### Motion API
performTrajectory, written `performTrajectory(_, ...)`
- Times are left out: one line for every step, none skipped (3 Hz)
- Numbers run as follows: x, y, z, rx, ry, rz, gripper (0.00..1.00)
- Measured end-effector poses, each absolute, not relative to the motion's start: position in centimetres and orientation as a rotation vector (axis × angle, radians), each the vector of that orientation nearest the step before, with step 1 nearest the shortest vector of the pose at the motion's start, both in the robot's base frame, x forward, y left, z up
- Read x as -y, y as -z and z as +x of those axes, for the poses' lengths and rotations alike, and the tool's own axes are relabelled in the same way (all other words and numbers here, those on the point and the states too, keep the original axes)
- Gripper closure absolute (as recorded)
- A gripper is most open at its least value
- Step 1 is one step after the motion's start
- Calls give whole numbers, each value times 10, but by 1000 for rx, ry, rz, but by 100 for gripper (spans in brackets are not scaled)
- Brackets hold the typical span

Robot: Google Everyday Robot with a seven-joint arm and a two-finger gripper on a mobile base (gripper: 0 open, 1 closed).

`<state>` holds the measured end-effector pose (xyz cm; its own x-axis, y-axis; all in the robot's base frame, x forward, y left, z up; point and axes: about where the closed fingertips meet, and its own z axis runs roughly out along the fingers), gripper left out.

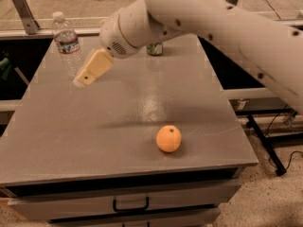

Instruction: Pick water bottle

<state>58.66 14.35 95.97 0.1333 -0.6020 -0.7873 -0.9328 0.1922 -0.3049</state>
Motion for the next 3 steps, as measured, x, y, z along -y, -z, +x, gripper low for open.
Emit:
performTrajectory(-173,-956,646,-1471,-500,-1361,0)
performTrajectory(-199,-956,688,-1407,-543,-1249,0)
performTrajectory(-225,-951,712,-1380,-606,-1183,0)
